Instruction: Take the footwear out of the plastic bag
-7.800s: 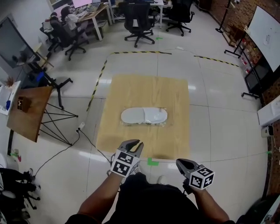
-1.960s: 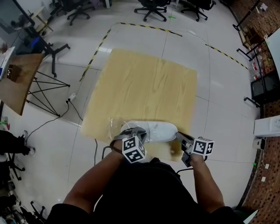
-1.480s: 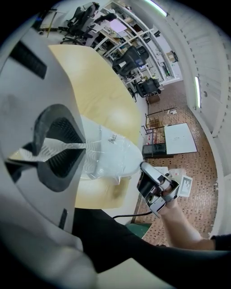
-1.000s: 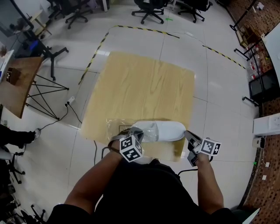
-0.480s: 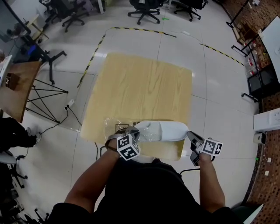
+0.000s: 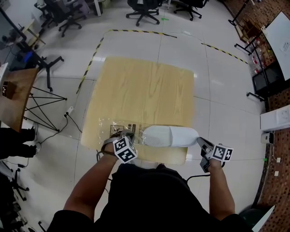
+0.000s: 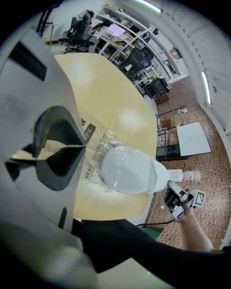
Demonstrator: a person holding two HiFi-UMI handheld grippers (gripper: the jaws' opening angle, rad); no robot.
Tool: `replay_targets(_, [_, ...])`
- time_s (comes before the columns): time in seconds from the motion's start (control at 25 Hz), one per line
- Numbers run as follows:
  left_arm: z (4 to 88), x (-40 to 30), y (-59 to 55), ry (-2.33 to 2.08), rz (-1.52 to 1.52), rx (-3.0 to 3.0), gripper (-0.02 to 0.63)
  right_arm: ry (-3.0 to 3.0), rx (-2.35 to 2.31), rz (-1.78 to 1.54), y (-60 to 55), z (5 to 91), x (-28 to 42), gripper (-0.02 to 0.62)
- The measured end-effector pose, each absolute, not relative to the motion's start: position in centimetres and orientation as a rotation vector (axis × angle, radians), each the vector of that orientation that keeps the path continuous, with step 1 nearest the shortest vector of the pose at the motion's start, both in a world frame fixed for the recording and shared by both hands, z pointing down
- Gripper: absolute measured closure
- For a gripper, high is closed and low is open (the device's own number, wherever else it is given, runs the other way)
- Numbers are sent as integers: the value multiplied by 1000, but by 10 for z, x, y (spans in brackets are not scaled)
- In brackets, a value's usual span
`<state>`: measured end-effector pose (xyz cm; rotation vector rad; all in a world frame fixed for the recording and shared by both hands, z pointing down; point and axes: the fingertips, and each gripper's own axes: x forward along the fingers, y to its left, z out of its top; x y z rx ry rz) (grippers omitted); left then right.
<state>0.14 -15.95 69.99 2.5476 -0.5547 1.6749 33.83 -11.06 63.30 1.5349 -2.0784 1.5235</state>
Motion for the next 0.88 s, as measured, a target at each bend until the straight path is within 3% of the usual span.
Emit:
replay_targets(0.48, [715, -79, -233, -795, 1763, 2349, 592, -1995, 1595, 1522, -77, 636, 372, 566])
replay_targets(0.88, [698, 7, -293, -816, 1541, 2420, 592, -2007, 1572, 1727, -73, 654, 309, 566])
